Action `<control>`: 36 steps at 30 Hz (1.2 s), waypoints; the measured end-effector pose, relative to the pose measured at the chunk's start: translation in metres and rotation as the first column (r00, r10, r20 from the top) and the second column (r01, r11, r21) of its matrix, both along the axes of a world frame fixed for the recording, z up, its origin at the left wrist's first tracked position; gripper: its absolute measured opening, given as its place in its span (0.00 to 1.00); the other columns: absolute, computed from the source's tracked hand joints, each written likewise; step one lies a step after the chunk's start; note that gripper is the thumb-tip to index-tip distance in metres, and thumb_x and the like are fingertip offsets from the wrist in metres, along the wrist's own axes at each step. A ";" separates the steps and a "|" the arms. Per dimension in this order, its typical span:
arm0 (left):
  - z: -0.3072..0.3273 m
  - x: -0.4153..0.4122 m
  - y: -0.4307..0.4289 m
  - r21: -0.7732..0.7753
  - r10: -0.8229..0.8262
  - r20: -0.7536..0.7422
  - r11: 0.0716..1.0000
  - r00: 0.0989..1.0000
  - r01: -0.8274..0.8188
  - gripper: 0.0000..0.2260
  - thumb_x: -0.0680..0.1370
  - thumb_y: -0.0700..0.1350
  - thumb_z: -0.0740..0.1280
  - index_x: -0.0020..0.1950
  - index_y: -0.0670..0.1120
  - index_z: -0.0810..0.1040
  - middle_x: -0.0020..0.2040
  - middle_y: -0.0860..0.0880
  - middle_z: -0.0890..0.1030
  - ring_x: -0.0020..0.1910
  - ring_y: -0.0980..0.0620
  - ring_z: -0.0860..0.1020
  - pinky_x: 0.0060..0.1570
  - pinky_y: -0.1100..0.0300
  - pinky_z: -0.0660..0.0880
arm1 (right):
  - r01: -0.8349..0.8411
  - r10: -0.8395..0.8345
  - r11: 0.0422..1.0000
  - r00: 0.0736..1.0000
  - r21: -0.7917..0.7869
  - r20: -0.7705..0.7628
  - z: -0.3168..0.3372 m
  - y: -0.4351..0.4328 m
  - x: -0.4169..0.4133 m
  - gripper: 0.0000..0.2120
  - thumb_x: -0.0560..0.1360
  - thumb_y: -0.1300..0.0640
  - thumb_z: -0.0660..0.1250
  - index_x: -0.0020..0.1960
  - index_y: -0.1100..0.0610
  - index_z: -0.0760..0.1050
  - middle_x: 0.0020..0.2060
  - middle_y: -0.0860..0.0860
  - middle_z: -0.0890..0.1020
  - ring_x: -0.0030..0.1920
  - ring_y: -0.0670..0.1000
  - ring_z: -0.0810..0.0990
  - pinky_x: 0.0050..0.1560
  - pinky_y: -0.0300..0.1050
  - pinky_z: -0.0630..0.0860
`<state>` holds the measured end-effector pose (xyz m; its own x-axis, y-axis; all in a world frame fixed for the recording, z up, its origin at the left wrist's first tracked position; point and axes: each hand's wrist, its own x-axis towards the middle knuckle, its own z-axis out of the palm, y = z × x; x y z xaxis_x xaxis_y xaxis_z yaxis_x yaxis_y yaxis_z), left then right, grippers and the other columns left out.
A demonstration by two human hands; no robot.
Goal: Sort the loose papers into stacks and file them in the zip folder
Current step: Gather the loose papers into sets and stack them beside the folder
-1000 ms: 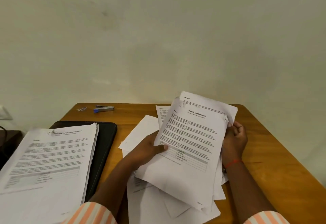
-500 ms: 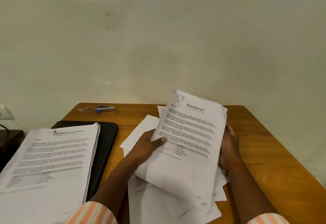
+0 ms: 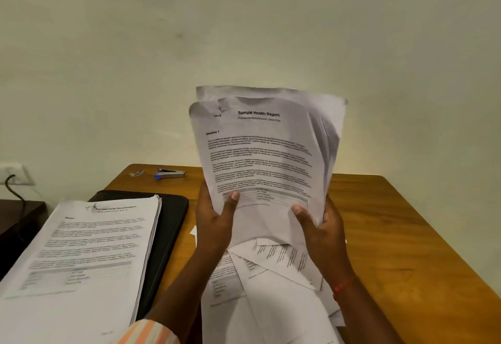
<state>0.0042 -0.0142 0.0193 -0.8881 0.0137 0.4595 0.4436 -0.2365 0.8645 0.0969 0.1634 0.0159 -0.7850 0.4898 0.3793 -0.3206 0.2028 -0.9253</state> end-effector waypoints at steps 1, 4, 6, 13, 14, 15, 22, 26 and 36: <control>0.001 0.000 -0.001 -0.004 0.006 -0.013 1.000 1.000 -0.006 0.16 0.78 0.48 0.72 0.63 0.58 0.72 0.57 0.58 0.83 0.56 0.51 0.84 0.49 0.53 0.83 | 0.025 -0.025 1.000 1.000 -0.005 0.001 -0.003 0.001 -0.001 0.24 0.74 0.50 0.72 0.68 0.50 0.71 0.58 0.47 0.82 0.58 0.48 0.83 0.53 0.52 0.84; -0.001 -0.002 -0.004 -0.019 0.007 -0.022 1.000 1.000 -0.008 0.15 0.78 0.49 0.73 0.60 0.54 0.72 0.57 0.53 0.84 0.54 0.48 0.85 0.48 0.50 0.84 | 0.074 -0.074 0.997 0.996 -0.019 -0.047 -0.006 0.005 -0.003 0.29 0.73 0.55 0.75 0.71 0.51 0.68 0.61 0.47 0.81 0.59 0.46 0.82 0.53 0.47 0.83; -0.003 -0.003 -0.003 -0.034 0.018 0.000 0.999 1.000 -0.018 0.16 0.77 0.51 0.73 0.60 0.53 0.72 0.57 0.51 0.84 0.53 0.48 0.85 0.48 0.49 0.84 | 0.063 -0.066 0.998 0.995 -0.031 -0.080 -0.008 0.006 -0.004 0.30 0.73 0.56 0.75 0.71 0.51 0.67 0.62 0.46 0.80 0.60 0.45 0.81 0.51 0.43 0.82; -0.021 -0.011 0.006 -0.113 -0.017 0.115 0.993 0.993 0.030 0.13 0.79 0.48 0.71 0.63 0.52 0.77 0.55 0.51 0.85 0.51 0.51 0.85 0.44 0.54 0.84 | -0.061 0.058 0.998 0.994 0.034 0.092 -0.015 0.003 -0.008 0.17 0.76 0.40 0.68 0.61 0.42 0.67 0.58 0.44 0.79 0.55 0.48 0.83 0.48 0.44 0.84; -0.021 -0.013 0.005 -0.084 0.019 0.132 0.996 0.991 -0.008 0.11 0.79 0.47 0.71 0.61 0.52 0.78 0.53 0.52 0.85 0.50 0.52 0.85 0.43 0.55 0.84 | -0.058 0.057 0.998 0.996 0.011 0.063 -0.014 0.006 -0.007 0.16 0.77 0.38 0.66 0.60 0.44 0.69 0.57 0.45 0.80 0.54 0.48 0.83 0.48 0.44 0.83; -0.019 -0.016 0.003 -0.039 0.065 0.159 0.997 0.985 -0.059 0.10 0.79 0.46 0.71 0.60 0.52 0.78 0.53 0.52 0.85 0.50 0.53 0.85 0.44 0.55 0.84 | -0.004 0.004 1.000 1.000 0.017 0.027 -0.014 0.011 -0.007 0.18 0.77 0.35 0.63 0.60 0.46 0.70 0.54 0.47 0.81 0.53 0.48 0.83 0.48 0.46 0.83; -0.029 -0.035 -0.006 0.152 0.137 0.406 0.965 0.904 -0.214 0.14 0.80 0.45 0.71 0.65 0.54 0.77 0.59 0.54 0.83 0.59 0.53 0.82 0.64 0.47 0.77 | -0.350 -0.107 0.803 0.712 0.483 0.694 0.009 0.043 0.016 0.30 0.69 0.28 0.68 0.37 0.57 0.79 0.32 0.50 0.83 0.30 0.47 0.78 0.34 0.47 0.76; -0.032 -0.040 -0.007 0.185 0.109 0.458 0.959 0.883 -0.214 0.17 0.80 0.44 0.71 0.69 0.53 0.77 0.61 0.53 0.83 0.61 0.52 0.82 0.65 0.44 0.76 | -0.664 0.335 0.747 0.338 -0.029 0.880 0.021 0.017 0.026 0.16 0.73 0.43 0.75 0.51 0.55 0.85 0.44 0.52 0.87 0.41 0.47 0.83 0.40 0.39 0.75; -0.033 -0.044 -0.015 0.255 0.091 0.456 0.940 0.885 -0.228 0.18 0.80 0.43 0.71 0.70 0.51 0.76 0.61 0.53 0.83 0.60 0.54 0.82 0.65 0.47 0.77 | -0.344 -0.450 0.581 0.619 0.738 0.643 0.000 0.029 0.011 0.45 0.65 0.32 0.75 0.75 0.48 0.64 0.73 0.53 0.66 0.73 0.56 0.64 0.70 0.57 0.62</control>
